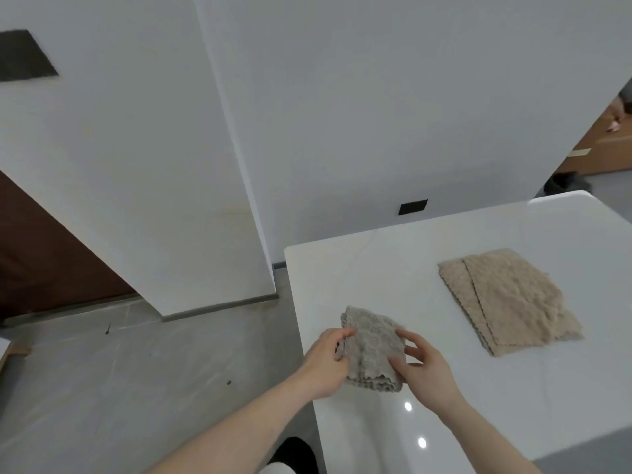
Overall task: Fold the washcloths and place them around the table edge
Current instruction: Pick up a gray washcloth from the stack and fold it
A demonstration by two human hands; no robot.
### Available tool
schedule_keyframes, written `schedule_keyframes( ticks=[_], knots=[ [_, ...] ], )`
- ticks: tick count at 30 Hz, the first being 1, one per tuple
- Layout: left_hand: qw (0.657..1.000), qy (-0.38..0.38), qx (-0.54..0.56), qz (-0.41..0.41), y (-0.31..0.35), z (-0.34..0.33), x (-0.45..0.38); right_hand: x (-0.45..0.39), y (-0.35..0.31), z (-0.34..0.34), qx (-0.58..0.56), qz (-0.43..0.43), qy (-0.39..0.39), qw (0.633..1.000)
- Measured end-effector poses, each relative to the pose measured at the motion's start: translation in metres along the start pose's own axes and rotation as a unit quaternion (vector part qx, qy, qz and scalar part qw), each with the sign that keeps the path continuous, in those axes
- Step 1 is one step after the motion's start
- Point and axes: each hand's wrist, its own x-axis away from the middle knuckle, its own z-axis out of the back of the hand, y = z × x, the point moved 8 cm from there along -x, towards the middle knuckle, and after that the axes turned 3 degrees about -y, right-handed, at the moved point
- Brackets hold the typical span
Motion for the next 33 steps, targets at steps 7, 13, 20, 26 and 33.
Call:
schedule_keyframes(
  ticks=[7,13,20,26,33],
  knots=[
    [0.998,-0.013,-0.063,-0.009,0.003,0.012,-0.024,-0.019,0.002,-0.005,-0.003,-0.009,0.002,1.0],
    [0.995,-0.049,-0.085,-0.002,0.008,0.042,-0.097,-0.081,-0.007,-0.021,0.002,-0.035,0.008,0.999],
    [0.986,-0.109,-0.123,0.017,0.012,0.07,-0.208,-0.178,-0.017,-0.041,0.028,-0.048,0.029,0.998],
    [0.98,-0.117,-0.163,0.007,0.011,0.085,-0.293,-0.263,-0.027,-0.039,0.086,-0.024,0.057,0.994],
    [0.963,-0.145,-0.229,0.001,0.004,0.085,-0.342,-0.313,-0.016,-0.059,0.12,-0.034,0.069,0.99]
  ],
)
